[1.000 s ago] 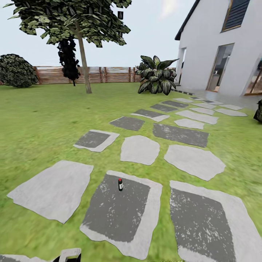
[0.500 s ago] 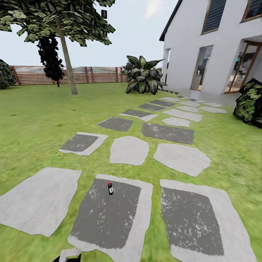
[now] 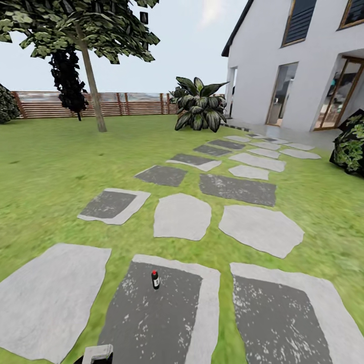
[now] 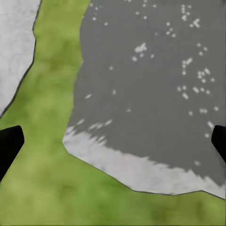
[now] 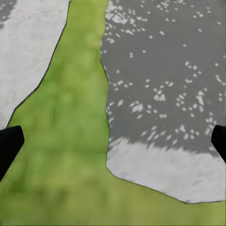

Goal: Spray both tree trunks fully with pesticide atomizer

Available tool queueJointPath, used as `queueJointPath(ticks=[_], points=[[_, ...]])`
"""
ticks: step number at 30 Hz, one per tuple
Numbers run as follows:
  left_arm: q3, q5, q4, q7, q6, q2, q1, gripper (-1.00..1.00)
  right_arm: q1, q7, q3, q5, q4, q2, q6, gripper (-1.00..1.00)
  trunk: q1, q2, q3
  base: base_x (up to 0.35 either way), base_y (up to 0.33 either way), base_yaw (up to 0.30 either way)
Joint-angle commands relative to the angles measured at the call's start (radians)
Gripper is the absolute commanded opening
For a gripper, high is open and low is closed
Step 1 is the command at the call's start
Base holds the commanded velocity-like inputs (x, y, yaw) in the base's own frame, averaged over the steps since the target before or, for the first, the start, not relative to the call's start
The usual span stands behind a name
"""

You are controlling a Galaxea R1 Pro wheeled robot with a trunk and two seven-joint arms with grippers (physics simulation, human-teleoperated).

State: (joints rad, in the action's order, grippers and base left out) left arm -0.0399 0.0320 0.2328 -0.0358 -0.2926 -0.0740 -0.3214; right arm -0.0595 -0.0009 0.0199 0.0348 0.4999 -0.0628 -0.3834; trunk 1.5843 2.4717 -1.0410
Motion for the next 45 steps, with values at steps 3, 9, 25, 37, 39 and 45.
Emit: queueJointPath(ticks=[3,9,25,37,39,45], points=[[-0.002,0.003,-0.001,0.000,-0.003,0.000,-0.001,1.00,0.000,-0.001,0.000,0.004,0.000,0.000,-0.003,1.00,0.000,0.000,-0.001,0.338,0.116,0.000],[-0.002,0.003,-0.001,0.000,-0.003,0.000,-0.001,1.00,0.000,-0.002,0.000,0.004,0.000,0.000,-0.003,1.00,0.000,0.000,0.000,0.336,0.130,-0.106],[-0.002,0.003,-0.001,0.000,-0.003,0.000,-0.001,1.00,0.000,-0.001,0.002,0.004,0.000,0.000,-0.003,1.00,0.000,0.000,0.007,0.188,0.273,-0.271],[-0.001,0.003,-0.001,0.000,-0.003,0.000,-0.001,1.00,0.000,0.004,0.002,0.005,0.000,0.000,-0.003,1.00,0.000,0.000,0.013,0.005,0.333,-0.282],[-0.001,0.003,-0.001,0.000,-0.003,0.000,-0.001,1.00,0.000,0.004,0.003,0.005,0.000,0.000,-0.003,1.00,0.000,0.000,0.014,0.000,0.332,-0.282],[-0.002,0.003,-0.001,0.000,-0.003,0.000,-0.001,1.00,0.000,0.004,0.003,0.005,0.000,0.000,-0.003,1.00,0.000,0.000,0.017,0.000,0.321,-0.282]])
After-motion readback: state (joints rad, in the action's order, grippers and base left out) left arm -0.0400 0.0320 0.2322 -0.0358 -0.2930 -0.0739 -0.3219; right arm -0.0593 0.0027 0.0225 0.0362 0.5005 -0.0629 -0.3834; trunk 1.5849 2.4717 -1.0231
